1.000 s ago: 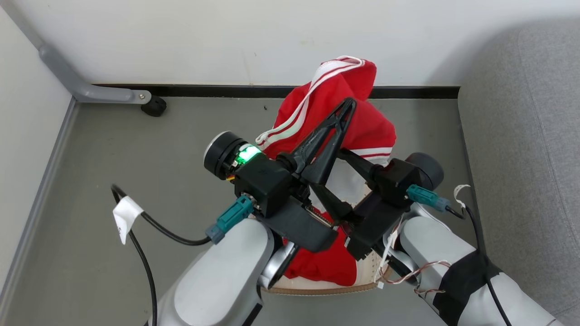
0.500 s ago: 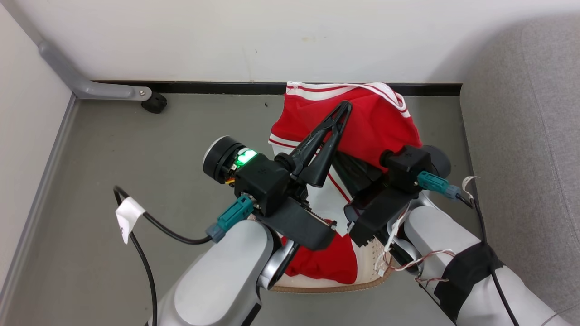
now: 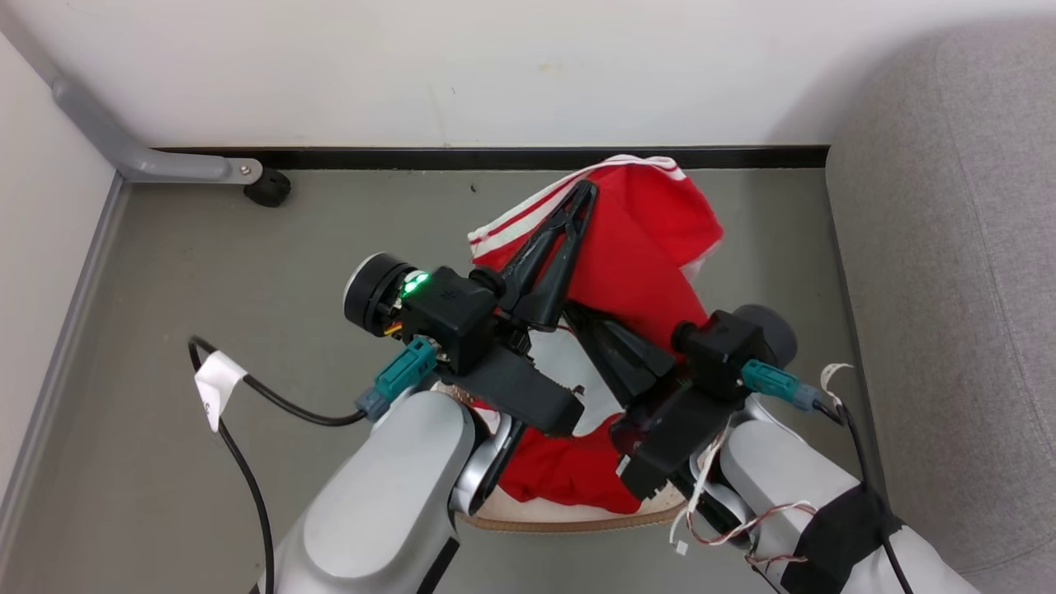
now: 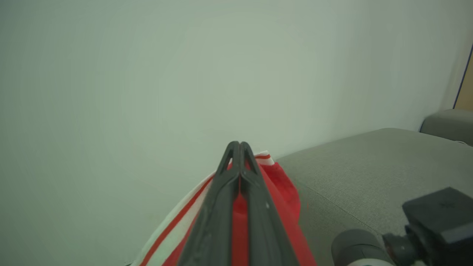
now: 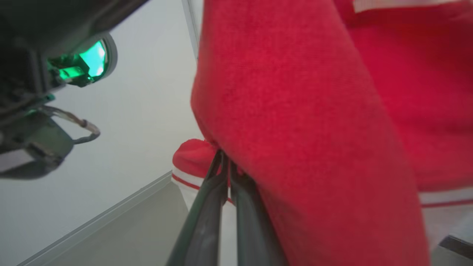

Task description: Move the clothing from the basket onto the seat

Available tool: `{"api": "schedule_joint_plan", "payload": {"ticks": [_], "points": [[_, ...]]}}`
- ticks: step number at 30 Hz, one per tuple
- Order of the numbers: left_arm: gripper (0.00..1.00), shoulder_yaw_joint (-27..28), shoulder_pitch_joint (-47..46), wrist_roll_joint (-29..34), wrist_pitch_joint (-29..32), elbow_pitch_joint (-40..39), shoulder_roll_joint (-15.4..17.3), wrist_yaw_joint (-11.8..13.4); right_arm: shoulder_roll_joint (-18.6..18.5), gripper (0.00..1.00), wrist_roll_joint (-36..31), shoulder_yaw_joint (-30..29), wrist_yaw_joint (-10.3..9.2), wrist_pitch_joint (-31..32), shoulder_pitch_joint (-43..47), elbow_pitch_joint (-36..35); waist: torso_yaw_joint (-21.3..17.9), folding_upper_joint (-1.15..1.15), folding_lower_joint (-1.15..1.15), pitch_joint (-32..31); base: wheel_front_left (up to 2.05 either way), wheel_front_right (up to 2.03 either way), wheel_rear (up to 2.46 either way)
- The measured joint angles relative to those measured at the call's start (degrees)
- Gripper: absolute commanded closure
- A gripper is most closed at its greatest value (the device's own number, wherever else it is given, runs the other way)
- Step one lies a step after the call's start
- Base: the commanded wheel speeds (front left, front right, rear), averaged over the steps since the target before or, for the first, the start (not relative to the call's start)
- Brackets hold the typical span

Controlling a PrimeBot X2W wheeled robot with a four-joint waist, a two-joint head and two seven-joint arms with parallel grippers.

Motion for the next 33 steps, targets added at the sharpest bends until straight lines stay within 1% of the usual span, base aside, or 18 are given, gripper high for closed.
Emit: {"api": "schedule_joint_plan", "payload": {"ticks": [8, 13, 26, 27, 28, 29, 30, 33], "points": [[1.0, 2.0, 0.0, 0.0, 0.0, 1.6, 0.4, 0.4, -0.8, 1.0, 0.5, 1.6, 0.05, 0.0, 1.3, -4.2, -1.3, 0.0, 0.0, 0.2, 0.0, 0.0, 0.0], [1.0, 2.2, 0.0, 0.0, 0.0, 2.6, 0.2, 0.4, -2.6, 1.0, 1.0, 1.4, 0.05, 0.0, 2.2, -6.6, -2.0, 0.0, 0.0, 0.2, 0.0, 0.0, 0.0], [1.0, 4.4, 0.0, 0.0, 0.0, 4.9, 0.2, 0.3, -5.1, 1.0, 1.5, -0.2, 0.05, 0.0, 4.7, -10.7, -2.9, 0.0, 0.0, 0.1, 0.0, 0.0, 0.0], [0.78, 4.6, 0.0, 0.0, 0.0, 5.0, 0.2, 0.3, -5.2, 1.0, 1.5, -0.4, 0.05, 0.0, 4.7, -11.0, -3.0, 0.0, 0.0, 0.1, 0.0, 0.0, 0.0], [0.78, 4.8, 0.0, 0.0, 0.0, 5.1, 0.2, 0.3, -5.2, 1.0, 1.5, -0.5, 0.05, 0.0, 4.7, -11.2, -3.1, 0.0, 0.0, 0.1, 0.0, 0.0, 0.0], [0.36, 5.0, 0.0, 0.1, 0.0, 5.2, 0.1, 0.3, -5.3, 1.0, 1.5, -0.6, 0.05, 0.0, 4.7, -11.5, -3.1, 0.0, 0.0, 0.1, 0.0, 0.0, 0.0], [0.0, 5.1, 0.0, 0.1, 0.0, 5.4, 0.1, 0.3, -5.3, 1.0, 1.5, -0.8, 0.05, 0.0, 4.7, -11.8, -3.2, 0.0, 0.0, 0.0, 0.0, 0.0, 0.0], [0.0, 5.3, 0.0, 0.1, 0.0, 5.7, 0.1, 0.3, -5.3, 1.0, 1.5, -1.1, 0.05, 0.0, 4.7, -12.7, -3.3, 0.0, 0.0, -0.1, 0.0, 0.0, 0.0]]}}
